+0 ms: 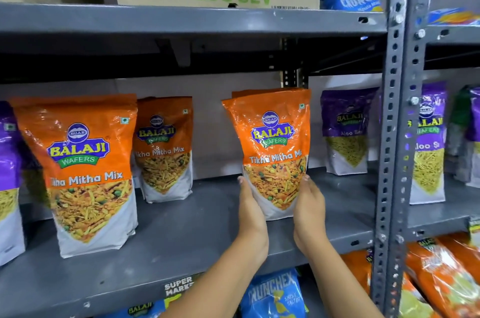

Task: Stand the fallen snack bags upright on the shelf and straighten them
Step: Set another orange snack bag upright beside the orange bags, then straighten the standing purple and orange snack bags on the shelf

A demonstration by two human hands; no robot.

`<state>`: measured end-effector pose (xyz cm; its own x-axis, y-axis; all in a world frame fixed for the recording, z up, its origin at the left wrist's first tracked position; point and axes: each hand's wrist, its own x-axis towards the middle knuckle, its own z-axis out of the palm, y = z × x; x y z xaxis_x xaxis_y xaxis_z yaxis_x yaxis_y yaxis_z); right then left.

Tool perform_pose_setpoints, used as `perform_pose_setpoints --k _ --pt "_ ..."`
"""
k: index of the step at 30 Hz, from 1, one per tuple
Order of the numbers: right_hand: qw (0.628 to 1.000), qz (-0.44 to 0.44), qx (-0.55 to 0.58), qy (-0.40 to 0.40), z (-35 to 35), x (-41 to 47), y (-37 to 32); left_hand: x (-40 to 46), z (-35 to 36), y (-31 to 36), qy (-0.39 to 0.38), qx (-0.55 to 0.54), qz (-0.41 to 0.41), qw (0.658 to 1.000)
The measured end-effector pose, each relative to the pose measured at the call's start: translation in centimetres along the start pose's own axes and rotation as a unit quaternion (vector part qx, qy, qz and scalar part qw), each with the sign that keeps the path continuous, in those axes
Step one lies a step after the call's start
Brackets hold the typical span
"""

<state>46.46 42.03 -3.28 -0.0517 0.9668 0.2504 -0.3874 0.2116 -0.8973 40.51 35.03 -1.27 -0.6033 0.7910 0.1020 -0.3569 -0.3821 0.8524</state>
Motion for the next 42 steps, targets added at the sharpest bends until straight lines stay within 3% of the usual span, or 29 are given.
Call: perform_pose_setpoints --k 9,11,13,15,18,20,23,26,29,42 --pt "0.998 -0.032 0.009 0.046 -0.7 -0.1 -0.7 -0.8 -0.3 0.9 0.023 -0.003 -0.010 1.000" --pt "0.992 -0.069 -0.006 0.109 -0.8 -1.3 -1.2 -2.0 -3.2 3.1 0.043 0.001 0.062 0.997" --pt "0.982 -0.133 -0.007 0.134 -0.1 -3.2 -1.5 -3.3 -7.2 6.1 0.071 0.004 0.185 0.980" --pt "0.984 -0.164 0.000 0.075 2.1 -5.7 -1.5 -4.2 -12.1 9.1 0.140 -0.010 0.297 0.945" --pt "0.987 -0.151 -0.013 -0.062 7.4 -9.2 -0.5 -3.5 -19.8 13.2 0.230 -0.028 0.369 0.900" --pt "0.981 -0.109 -0.027 -0.156 11.4 -11.3 0.1 -2.6 -24.1 15.0 0.264 0.019 0.356 0.896" --pt "0.953 0.025 -0.019 -0.302 16.8 -13.9 0.4 -1.1 -28.0 16.7 0.272 0.045 0.284 0.918" --pt "0.920 0.116 -0.003 -0.376 21.3 -15.7 0.9 -0.4 -28.7 18.1 0.253 0.017 0.216 0.943" --pt "0.921 0.118 0.004 -0.372 23.4 -16.3 2.2 -0.7 -27.8 18.3 0.165 0.030 0.146 0.975" --pt "0.948 0.154 -0.025 -0.278 19.4 -13.3 1.0 -0.6 -22.6 14.3 0.110 0.089 0.066 0.988"
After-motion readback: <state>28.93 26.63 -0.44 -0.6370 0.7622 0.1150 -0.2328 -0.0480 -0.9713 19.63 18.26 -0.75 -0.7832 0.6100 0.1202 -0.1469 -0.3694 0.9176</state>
